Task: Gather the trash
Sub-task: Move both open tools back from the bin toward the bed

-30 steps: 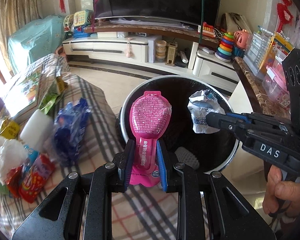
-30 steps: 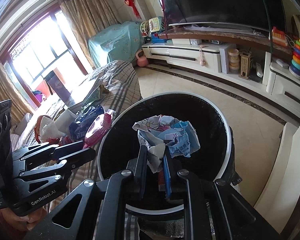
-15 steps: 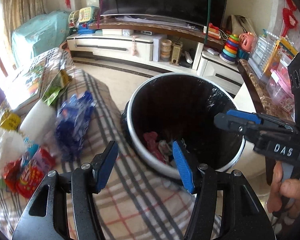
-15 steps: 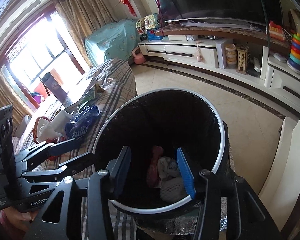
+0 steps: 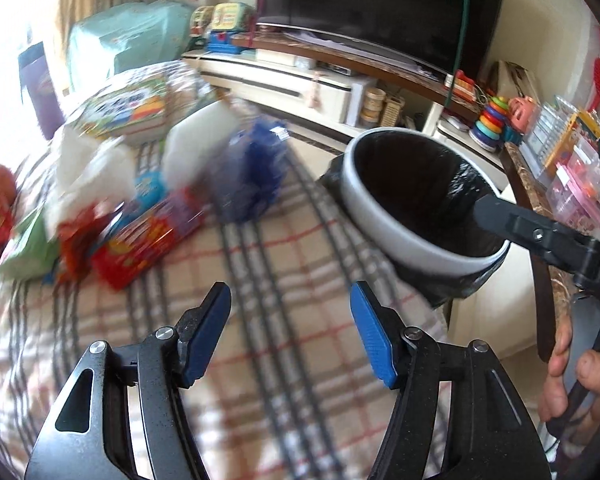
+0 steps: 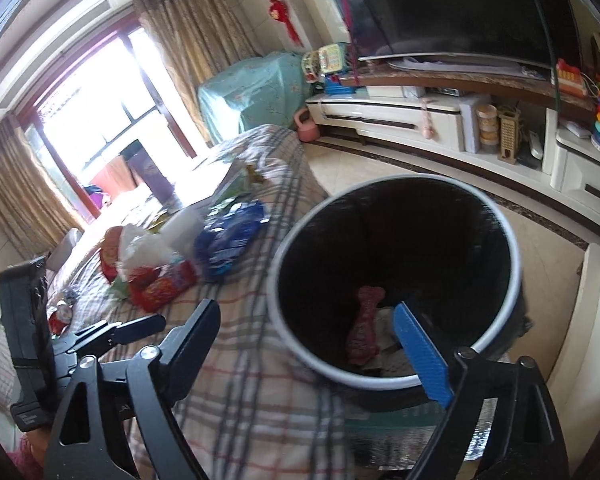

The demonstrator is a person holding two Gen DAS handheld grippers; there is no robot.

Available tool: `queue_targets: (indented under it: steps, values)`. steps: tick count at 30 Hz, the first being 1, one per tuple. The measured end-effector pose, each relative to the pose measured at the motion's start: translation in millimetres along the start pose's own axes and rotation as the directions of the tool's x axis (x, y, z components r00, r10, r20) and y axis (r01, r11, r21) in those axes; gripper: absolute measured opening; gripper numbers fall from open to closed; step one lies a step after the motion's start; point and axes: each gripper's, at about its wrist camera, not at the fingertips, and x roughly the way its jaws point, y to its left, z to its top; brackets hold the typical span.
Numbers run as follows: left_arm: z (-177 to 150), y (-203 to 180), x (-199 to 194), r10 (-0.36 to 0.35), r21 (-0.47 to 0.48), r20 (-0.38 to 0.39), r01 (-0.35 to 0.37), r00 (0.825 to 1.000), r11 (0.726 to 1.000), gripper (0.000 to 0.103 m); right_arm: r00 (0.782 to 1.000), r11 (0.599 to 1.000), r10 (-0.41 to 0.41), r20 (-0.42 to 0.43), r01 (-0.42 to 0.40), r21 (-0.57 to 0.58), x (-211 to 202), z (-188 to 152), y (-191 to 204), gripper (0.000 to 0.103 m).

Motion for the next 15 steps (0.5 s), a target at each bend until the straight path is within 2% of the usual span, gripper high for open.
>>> queue_targets:
  steps: [6,15]
  values:
    - [-23,38,-14,0.039,-0.089,-0.009,-0.039,0.999,0.995,0.064,0.999,0.998,0.040,-0.023,-0.041,-0.052,13,-12,38,0.091]
    - [-47,84,-24,0.085,-0.189,-0.017,-0.087,0.996,0.978,0.064,0.995,0.992,0.074,-0.069,-0.081,-0.097,34,-25,70,0.091]
